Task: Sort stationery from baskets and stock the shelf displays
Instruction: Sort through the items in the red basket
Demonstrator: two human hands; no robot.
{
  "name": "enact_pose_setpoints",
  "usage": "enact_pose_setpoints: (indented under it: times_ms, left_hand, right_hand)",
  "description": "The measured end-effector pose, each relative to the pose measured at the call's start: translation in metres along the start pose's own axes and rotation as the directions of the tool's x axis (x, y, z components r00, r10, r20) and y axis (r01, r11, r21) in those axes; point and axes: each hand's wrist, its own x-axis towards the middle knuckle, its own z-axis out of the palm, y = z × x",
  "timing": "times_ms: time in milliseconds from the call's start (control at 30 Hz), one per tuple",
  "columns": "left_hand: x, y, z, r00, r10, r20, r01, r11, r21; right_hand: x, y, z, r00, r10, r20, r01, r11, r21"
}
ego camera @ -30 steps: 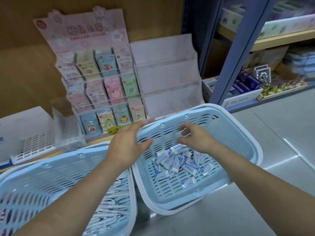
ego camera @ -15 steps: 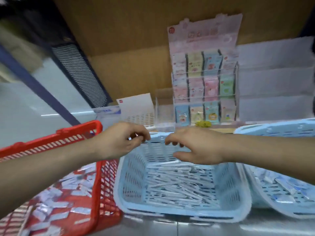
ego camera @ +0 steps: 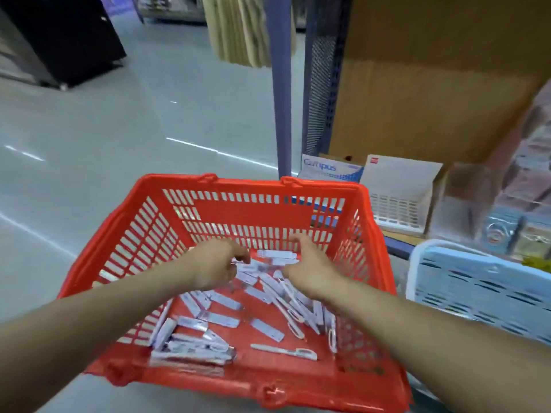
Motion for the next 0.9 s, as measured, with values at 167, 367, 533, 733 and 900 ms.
enact_pose_setpoints:
  times_ms: [167, 367, 533, 733, 900]
  left_hand:
    - [0.036, -0.037, 0.046, 0.996, 0.048, 0.078, -0.052, 0.997, 0.054]
    - [0.067, -0.053, 0.082, 0.989, 0.057, 0.139, -0.091, 0.963, 0.253]
    - [0.069, -0.060, 0.090, 0.995, 0.092, 0.050, -0.103, 0.947, 0.306]
    - [0.080, -0.056, 0.088, 0.995, 0.031, 0.099, -0.052, 0.976, 0.213]
    - [0.079, -0.055, 0.078, 0.999, -0.006, 0.042, 0.005, 0.999, 0.039]
  right_hand:
    - [0.044, 0.025, 0.046, 0.958, 0.278, -0.076, -0.267, 0.955, 0.130]
    - [0.064, 0.061, 0.070, 0.949, 0.308, -0.069, -0.315, 0.932, -0.180]
    - [0.070, 0.072, 0.076, 0.969, 0.236, -0.075, -0.242, 0.839, -0.487]
    - [0.075, 0.079, 0.077, 0.964, 0.247, -0.095, -0.256, 0.786, -0.563]
    - [0.075, 0.073, 0.074, 0.975, 0.175, -0.138, -0.223, 0.773, -0.594]
